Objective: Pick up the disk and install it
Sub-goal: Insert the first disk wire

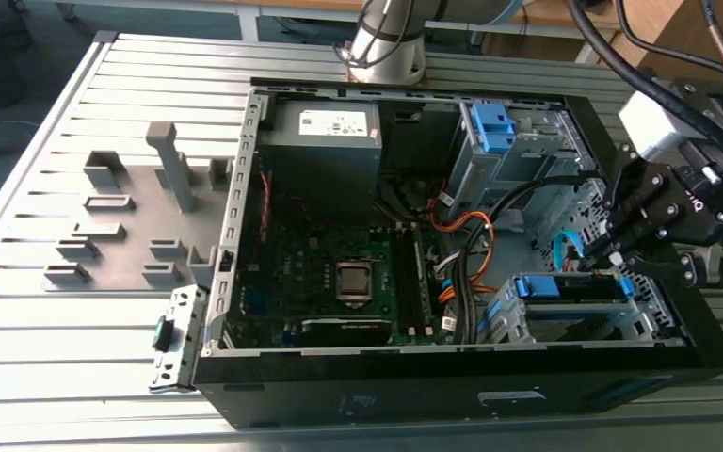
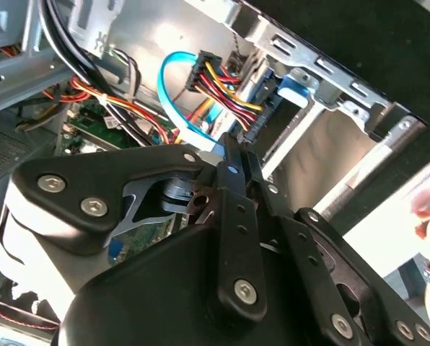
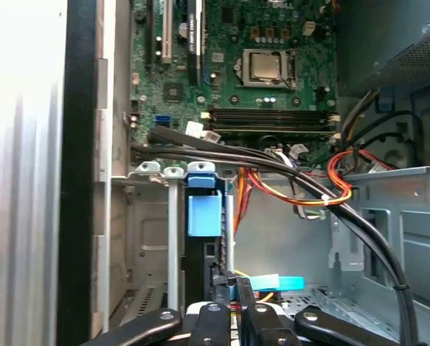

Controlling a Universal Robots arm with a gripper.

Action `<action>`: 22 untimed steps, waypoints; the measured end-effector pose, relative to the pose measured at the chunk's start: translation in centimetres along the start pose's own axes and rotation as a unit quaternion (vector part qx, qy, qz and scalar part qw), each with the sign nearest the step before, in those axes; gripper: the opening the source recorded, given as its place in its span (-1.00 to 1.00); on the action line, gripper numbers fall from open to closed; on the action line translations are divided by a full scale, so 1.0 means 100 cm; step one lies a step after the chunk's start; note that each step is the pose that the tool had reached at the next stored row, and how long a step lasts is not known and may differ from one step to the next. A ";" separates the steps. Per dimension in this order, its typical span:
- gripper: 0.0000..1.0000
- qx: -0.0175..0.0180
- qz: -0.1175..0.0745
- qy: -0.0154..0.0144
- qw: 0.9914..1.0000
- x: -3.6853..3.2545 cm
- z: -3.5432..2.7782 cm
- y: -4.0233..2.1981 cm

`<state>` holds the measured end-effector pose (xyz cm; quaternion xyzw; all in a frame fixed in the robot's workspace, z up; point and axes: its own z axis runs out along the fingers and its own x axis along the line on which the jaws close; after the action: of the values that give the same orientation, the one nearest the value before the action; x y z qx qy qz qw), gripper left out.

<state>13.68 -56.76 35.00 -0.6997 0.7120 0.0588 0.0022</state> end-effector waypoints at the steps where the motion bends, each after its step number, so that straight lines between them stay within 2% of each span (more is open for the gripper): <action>1: -0.69 0.000 0.000 -0.002 1.000 0.0007 0.0005 0.0000; 7: -0.69 0.000 0.000 -0.003 1.000 0.0060 0.0036 -0.0003; 22: -0.69 0.000 0.000 -0.003 1.000 0.0074 0.0121 -0.0017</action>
<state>13.74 -57.39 33.72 -0.6997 0.7118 0.0607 0.0040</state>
